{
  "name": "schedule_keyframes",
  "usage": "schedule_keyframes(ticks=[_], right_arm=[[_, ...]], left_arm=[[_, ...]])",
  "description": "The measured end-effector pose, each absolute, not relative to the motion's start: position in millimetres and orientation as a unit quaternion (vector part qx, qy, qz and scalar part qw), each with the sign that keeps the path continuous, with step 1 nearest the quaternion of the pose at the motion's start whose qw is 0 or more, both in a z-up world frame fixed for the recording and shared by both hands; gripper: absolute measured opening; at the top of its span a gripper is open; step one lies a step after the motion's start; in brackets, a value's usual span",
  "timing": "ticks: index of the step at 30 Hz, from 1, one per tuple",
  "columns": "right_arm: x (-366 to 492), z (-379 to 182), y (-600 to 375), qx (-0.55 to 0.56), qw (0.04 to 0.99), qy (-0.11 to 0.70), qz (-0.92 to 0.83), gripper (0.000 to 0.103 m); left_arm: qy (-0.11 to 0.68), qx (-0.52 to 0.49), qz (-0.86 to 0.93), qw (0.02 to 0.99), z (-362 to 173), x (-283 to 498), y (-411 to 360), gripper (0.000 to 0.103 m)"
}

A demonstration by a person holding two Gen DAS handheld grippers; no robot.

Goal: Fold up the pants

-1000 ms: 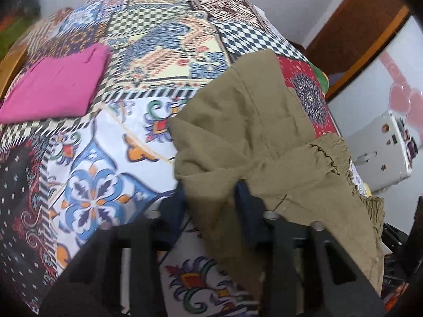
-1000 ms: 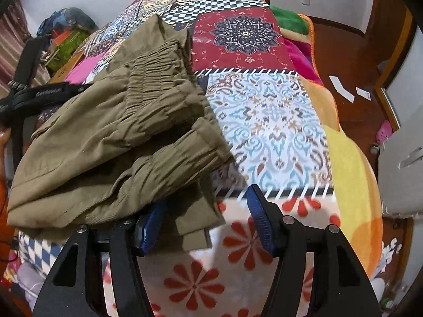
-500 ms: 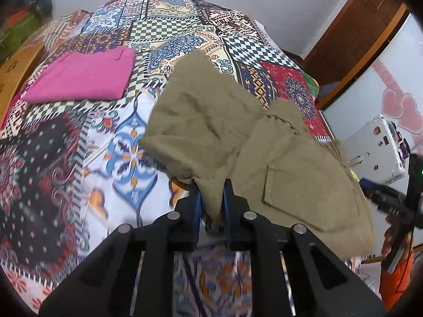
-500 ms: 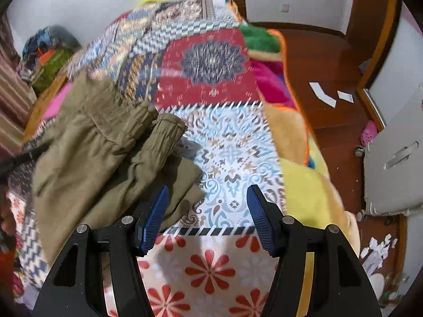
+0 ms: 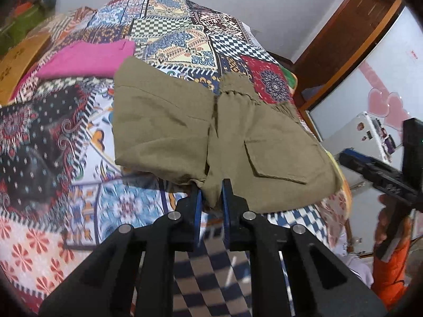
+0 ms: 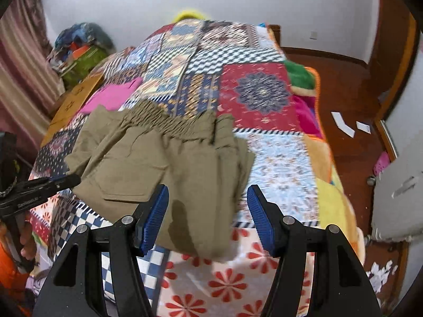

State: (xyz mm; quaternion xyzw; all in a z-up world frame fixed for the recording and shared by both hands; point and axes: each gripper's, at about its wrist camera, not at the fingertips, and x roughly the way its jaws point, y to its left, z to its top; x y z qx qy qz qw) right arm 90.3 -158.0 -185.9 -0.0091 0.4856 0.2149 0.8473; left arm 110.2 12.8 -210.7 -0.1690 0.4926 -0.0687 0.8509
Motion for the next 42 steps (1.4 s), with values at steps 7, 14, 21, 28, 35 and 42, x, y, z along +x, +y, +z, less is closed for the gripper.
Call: schedule_keyframes(ticks=[7, 14, 21, 28, 35, 42], right_arm=[[98, -229, -144, -0.025, 0.819, 0.531, 0.215, 0.058], [97, -218, -148, -0.025, 0.825, 0.526, 0.207, 0.058], [92, -199, -136, -0.027, 0.843, 0.495, 0.209, 0.058], [99, -215, -128, -0.033, 0.835, 0.508, 0.208, 0.058], [101, -224, -144, -0.019, 0.830, 0.522, 0.194, 0.058], [106, -211, -157, -0.008, 0.838, 0.514, 0.182, 0.058]], left_arm=[[0.500, -0.179, -0.081, 0.843, -210, 95, 16, 0.014], [0.479, -0.144, -0.053, 0.864, -185, 83, 30, 0.015], [0.464, -0.154, -0.059, 0.870, -179, 102, 40, 0.015], [0.504, -0.122, -0.026, 0.855, -224, 135, 33, 0.015], [0.521, -0.134, 0.039, 0.842, -250, 136, 75, 0.015], [0.499, -0.148, 0.051, 0.852, -230, 134, 103, 0.067]])
